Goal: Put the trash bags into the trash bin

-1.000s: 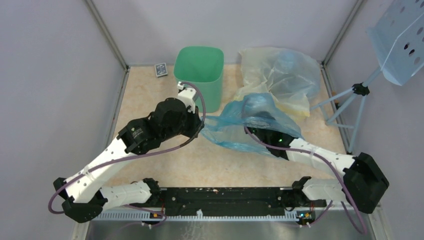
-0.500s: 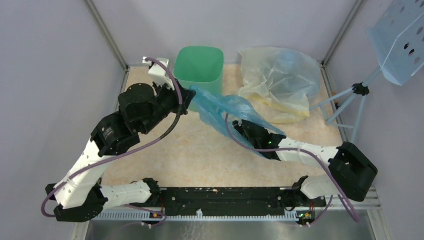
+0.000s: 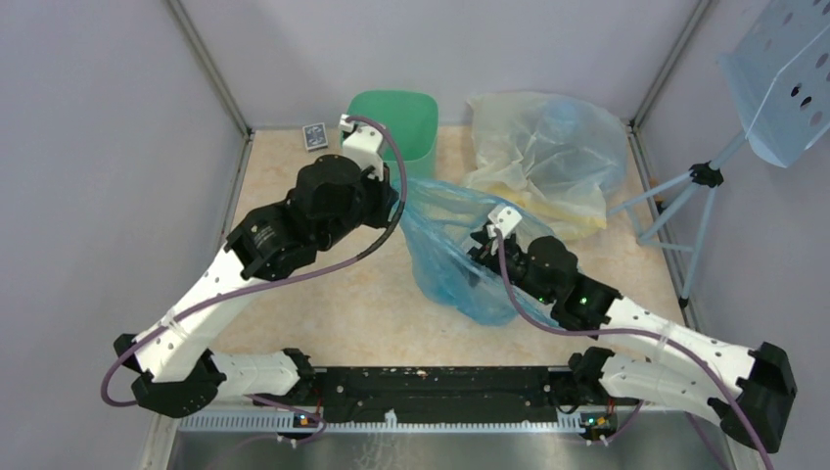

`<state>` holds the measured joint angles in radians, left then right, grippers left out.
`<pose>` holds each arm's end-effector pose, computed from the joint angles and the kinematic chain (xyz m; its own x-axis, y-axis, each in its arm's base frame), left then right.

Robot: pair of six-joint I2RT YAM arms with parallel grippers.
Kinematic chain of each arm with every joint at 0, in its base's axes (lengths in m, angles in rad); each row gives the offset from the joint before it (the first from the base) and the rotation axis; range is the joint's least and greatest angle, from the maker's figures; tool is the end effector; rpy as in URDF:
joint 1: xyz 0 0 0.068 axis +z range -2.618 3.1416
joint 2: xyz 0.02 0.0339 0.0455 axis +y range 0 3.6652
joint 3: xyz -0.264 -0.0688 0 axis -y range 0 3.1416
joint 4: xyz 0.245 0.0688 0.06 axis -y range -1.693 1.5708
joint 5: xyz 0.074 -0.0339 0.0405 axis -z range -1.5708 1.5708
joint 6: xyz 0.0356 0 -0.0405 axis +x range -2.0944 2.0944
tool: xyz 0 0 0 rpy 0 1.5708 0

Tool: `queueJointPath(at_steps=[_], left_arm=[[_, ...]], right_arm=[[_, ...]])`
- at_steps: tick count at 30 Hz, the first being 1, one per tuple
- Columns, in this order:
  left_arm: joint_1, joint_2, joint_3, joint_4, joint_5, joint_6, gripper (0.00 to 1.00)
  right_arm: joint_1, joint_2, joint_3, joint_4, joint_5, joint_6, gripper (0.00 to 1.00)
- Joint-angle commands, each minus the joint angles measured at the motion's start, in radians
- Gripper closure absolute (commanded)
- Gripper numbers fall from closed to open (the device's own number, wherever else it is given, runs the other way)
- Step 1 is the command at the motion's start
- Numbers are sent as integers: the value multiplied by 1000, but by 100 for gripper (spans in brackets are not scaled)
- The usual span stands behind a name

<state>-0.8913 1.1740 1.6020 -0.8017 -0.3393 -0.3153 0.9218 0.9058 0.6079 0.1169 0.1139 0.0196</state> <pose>0.1450 -0.1607 0.4740 -0.3852 0.0115 -0.9228 0.4411 0.8806 -0.1732 0.1341 0.1700 0.2870 -0.1230 -0.1299 -0.9839 -0.7217 0.6922 -0.0012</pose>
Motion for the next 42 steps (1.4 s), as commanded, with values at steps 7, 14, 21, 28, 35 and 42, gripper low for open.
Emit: queueJointPath(at_steps=[7, 14, 21, 28, 35, 42], left_arm=[[13, 54, 48, -12, 56, 11, 100], [18, 81, 83, 9, 94, 18, 100], [18, 95, 119, 17, 165, 34, 100], [18, 104, 142, 16, 212, 40, 100], [18, 90, 144, 5, 243, 50, 100], [18, 79, 144, -50, 246, 51, 100]], right_arm=[[15, -125, 243, -169, -199, -55, 25], [14, -163, 425, -261, -163, -44, 24], [14, -69, 722, -580, -43, -104, 14], [14, 63, 786, -766, -103, -173, 9], [14, 119, 719, -771, -179, -177, 18], [13, 133, 653, -713, -92, -132, 96]])
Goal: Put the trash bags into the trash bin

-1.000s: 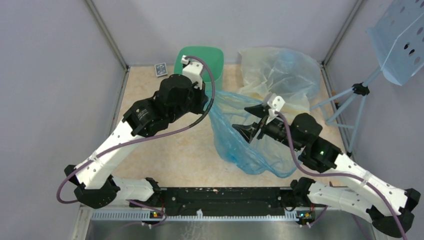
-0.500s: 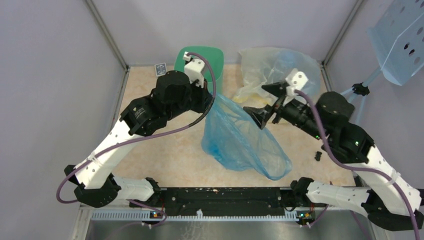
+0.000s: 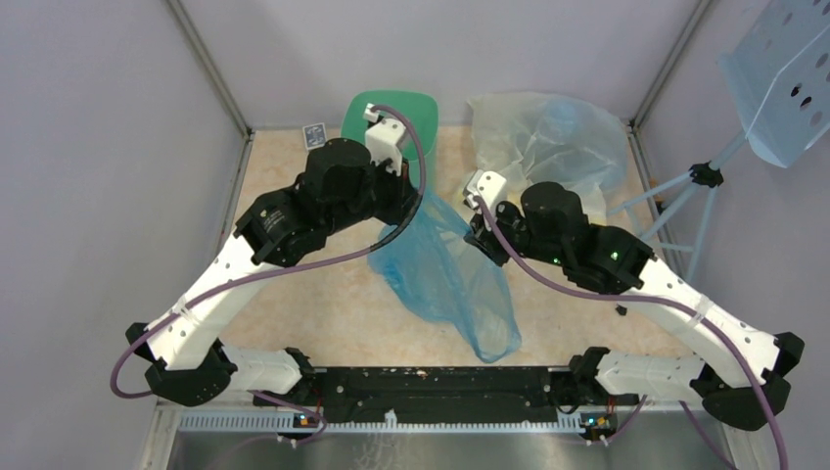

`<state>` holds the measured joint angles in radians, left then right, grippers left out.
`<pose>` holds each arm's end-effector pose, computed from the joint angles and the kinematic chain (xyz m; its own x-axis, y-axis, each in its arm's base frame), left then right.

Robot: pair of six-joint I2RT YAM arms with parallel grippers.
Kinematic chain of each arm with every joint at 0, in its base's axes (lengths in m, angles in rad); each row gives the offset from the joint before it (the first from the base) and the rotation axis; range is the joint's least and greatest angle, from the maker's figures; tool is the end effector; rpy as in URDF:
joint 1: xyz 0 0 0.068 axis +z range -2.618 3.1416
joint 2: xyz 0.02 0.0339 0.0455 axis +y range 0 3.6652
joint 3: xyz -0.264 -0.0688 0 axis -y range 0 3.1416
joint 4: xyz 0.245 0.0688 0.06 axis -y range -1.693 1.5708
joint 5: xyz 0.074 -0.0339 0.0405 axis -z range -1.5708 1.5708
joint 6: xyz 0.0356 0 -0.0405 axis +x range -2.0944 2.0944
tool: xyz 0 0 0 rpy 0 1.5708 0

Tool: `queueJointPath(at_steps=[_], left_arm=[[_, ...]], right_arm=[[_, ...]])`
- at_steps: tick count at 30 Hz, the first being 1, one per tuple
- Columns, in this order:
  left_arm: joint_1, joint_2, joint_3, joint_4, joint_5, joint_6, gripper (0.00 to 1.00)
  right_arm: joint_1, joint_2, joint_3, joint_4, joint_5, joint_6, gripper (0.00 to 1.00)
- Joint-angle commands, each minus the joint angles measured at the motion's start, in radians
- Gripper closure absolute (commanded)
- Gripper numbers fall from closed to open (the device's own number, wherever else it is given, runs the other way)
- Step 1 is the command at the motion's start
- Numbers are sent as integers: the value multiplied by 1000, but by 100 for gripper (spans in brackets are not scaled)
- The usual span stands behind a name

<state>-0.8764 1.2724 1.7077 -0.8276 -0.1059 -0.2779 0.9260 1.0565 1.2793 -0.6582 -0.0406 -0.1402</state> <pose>0.1567 -0.1823 0.4817 -0.4278 0.0874 -0.8997 0.6076 0.7647 -0.2146 0.1282 0.1728 0.4098 -0.1363 -0.4136 -0.9002 -0.8481 0.5184 -0.1098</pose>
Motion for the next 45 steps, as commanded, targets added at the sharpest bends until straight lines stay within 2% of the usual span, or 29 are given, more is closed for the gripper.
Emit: queueJointPath(at_steps=[1, 6, 9, 11, 13, 15, 17, 20, 25, 27, 30, 31, 32, 35, 36, 39, 42, 45], left_arm=[[3, -19, 36, -46, 5, 9, 100], [3, -17, -23, -191, -86, -15, 94], [3, -40, -107, -251, -151, -45, 92], [3, -67, -150, -292, -227, -86, 87], [2, -97, -158, -360, -351, -147, 75], [3, -126, -131, -468, -522, -254, 55], [4, -162, -111, -519, -601, -318, 40], [3, -225, -118, -484, -578, -322, 25], [3, -373, -217, -253, -338, -239, 11], [1, -450, -253, -169, -278, -235, 2], [2, -567, -290, -43, -193, -217, 1], [2, -600, -303, -3, -157, -206, 3], [2, -624, -316, 42, -114, -194, 10], [2, -643, -367, 139, 30, -180, 37], [1, -626, -388, 159, 72, -183, 50], [1, -554, -464, 210, 187, -186, 98], [2, -498, -563, 283, 219, -185, 100], [2, -489, -669, 389, 169, -194, 100]], right_arm=[[8, -29, -25, 81, 103, 51, 100], [7, -85, -36, 140, 325, 108, 100], [7, -115, -44, 170, 228, 122, 100], [7, -111, -49, 192, 158, 155, 100], [7, -88, -47, 205, 123, 178, 100], [8, -59, -38, 222, 112, 191, 100], [8, -33, -29, 254, 87, 209, 100], [13, 13, -16, 316, 55, 249, 100], [14, 142, 54, 350, 104, 317, 100], [14, 200, 96, 348, 103, 331, 100], [16, 270, 148, 372, 64, 356, 100], [16, 294, 163, 381, 49, 361, 100], [17, 312, 179, 387, 46, 367, 100], [19, 364, 226, 399, 26, 376, 100], [19, 376, 240, 402, 15, 377, 100], [23, 398, 274, 402, 12, 382, 100], [24, 407, 302, 385, 17, 387, 100], [25, 395, 308, 366, 31, 390, 100]])
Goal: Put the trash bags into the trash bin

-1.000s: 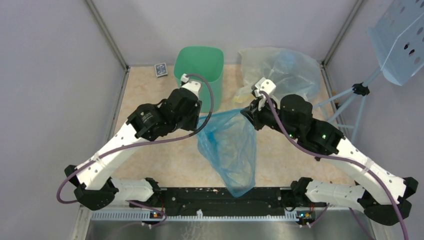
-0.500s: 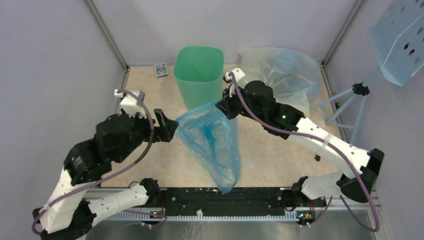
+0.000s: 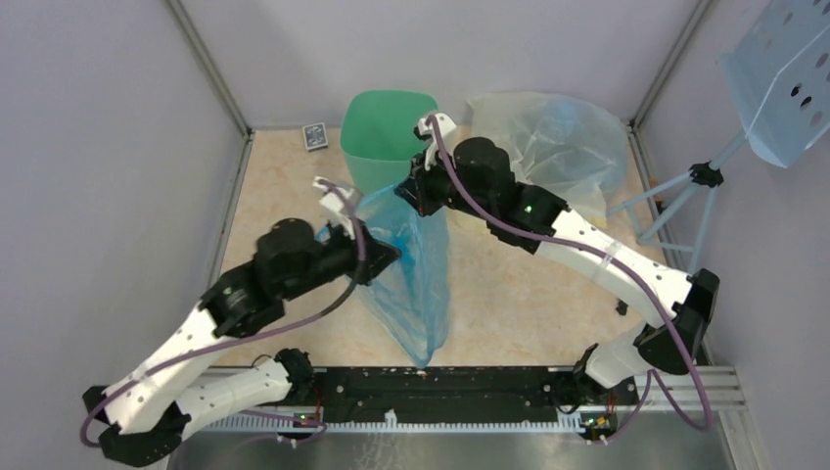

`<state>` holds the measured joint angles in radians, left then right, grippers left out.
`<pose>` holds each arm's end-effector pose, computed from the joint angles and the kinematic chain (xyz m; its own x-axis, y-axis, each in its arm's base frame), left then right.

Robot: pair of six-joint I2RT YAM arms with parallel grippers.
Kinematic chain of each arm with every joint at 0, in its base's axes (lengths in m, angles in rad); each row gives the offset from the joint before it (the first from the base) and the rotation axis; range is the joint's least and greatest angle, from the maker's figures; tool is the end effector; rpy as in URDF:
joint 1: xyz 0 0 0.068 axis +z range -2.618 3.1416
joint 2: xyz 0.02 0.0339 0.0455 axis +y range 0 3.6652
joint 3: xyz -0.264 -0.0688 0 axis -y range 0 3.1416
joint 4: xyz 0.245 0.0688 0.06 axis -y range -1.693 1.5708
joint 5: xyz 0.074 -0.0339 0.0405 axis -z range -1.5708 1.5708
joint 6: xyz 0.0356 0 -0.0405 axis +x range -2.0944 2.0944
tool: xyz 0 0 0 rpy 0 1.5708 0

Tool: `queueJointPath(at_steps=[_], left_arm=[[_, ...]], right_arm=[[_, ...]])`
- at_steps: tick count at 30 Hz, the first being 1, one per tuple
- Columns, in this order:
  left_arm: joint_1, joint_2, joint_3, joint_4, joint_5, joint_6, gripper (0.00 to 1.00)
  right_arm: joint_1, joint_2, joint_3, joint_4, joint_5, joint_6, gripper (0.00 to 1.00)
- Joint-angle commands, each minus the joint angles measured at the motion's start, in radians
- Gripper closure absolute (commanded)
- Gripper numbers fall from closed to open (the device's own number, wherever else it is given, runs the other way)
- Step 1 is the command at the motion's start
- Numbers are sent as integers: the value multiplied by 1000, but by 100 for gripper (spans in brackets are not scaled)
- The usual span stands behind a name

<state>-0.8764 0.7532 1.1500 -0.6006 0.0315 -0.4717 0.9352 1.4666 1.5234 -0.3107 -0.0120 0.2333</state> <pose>0.0871 -0.1064 0.4219 -0.4733 -0.1413 -0.8695 0.6429 0.6193 -0.4507 0.2014 0.2737 0.4224 -0.3327 -0.0616 -0.9410 -0.7551 0.6152 0.2267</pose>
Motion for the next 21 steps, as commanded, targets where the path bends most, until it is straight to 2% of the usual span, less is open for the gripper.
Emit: queueJointPath(at_steps=[1, 6, 10, 15, 21], left_arm=[[2, 23, -150, 193, 2, 3, 100], [2, -7, -351, 364, -112, 85, 100], [0, 43, -444, 397, -188, 184, 100], [-2, 96, -475, 400, -258, 278, 100], [-59, 152, -424, 367, -367, 349, 100]], right_arm=[[16, -22, 65, 8, 8, 17, 100], [16, -47, 108, -89, 8, 6, 100], [16, -70, 150, -162, -2, 4, 100], [16, -100, 191, -204, -52, 10, 100], [16, -86, 265, -245, -100, 14, 100]])
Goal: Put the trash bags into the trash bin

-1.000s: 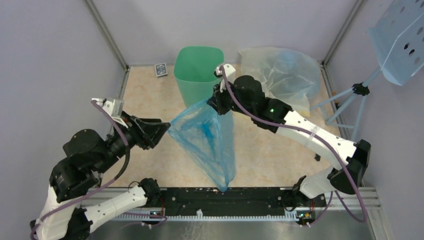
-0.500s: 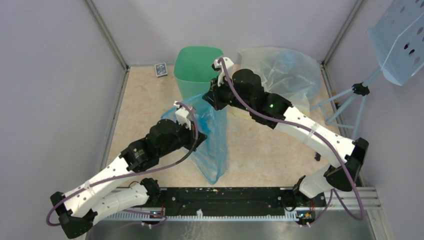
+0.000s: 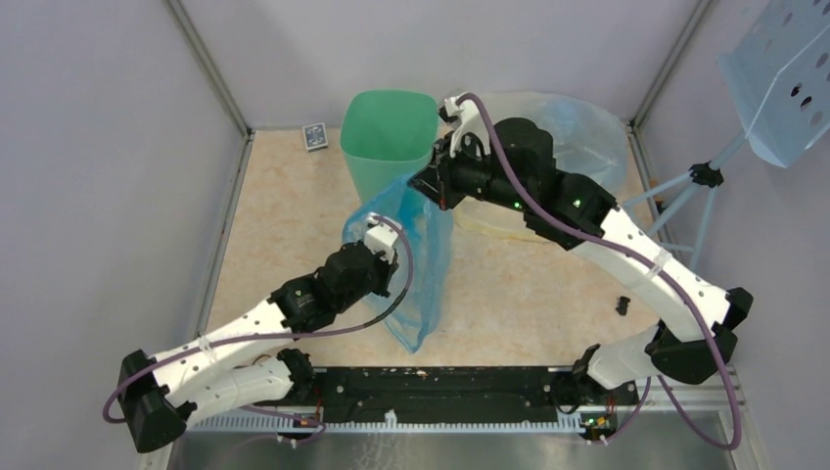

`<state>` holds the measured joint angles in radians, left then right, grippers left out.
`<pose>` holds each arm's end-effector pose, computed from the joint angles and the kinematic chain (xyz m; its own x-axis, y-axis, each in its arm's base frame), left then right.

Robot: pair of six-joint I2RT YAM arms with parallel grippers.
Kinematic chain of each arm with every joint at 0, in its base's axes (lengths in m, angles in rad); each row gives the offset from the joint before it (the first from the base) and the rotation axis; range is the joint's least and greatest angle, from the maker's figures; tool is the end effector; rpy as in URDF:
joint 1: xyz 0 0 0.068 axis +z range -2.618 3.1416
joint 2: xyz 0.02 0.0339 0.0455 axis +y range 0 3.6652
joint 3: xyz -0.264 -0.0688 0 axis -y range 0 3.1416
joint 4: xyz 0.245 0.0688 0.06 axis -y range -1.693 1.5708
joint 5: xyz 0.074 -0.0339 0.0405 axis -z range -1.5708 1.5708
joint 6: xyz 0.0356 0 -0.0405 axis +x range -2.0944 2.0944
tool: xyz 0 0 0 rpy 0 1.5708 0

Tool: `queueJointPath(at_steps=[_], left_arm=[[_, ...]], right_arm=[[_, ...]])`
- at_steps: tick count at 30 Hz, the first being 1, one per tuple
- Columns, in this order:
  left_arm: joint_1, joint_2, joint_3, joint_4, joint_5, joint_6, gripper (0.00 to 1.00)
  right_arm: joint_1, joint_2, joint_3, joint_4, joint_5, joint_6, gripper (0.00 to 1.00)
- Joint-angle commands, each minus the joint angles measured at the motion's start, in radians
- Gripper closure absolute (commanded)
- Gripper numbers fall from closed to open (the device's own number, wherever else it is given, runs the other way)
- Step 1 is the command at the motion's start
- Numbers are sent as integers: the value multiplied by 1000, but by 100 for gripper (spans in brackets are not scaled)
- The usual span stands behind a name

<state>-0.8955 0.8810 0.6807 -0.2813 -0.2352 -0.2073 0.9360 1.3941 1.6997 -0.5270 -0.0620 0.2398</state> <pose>0.1317 -0.1512 0.2769 -0.4130 0.1955 -0.8895 0.5568 0.8271 -0.0768 0.1738 0.2397 0.4803 -0.3259 -0.0427 -0.9444 -0.7845 0.5697 0.2449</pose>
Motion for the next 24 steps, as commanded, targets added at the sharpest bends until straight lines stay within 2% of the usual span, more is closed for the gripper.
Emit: queueJointPath(at_steps=[1, 5, 8, 14, 20, 24], left_arm=[[-61, 34, 54, 50, -115, 100, 100], [-127, 83, 94, 113, -174, 173, 100], [-133, 124, 107, 186, -158, 198, 100], [-133, 259, 134, 423, -143, 268, 100], [-132, 386, 289, 506, -122, 256, 100], [-132, 417, 268, 659, -118, 278, 100]], right_arm=[[15, -5, 108, -39, -66, 9, 100], [15, 16, 149, -51, -129, 22, 100], [15, 16, 176, -67, -138, 26, 100], [15, 12, 257, -124, -204, 44, 100], [14, -1, 315, -198, -141, 41, 100], [8, -24, 309, -210, -129, 49, 100]])
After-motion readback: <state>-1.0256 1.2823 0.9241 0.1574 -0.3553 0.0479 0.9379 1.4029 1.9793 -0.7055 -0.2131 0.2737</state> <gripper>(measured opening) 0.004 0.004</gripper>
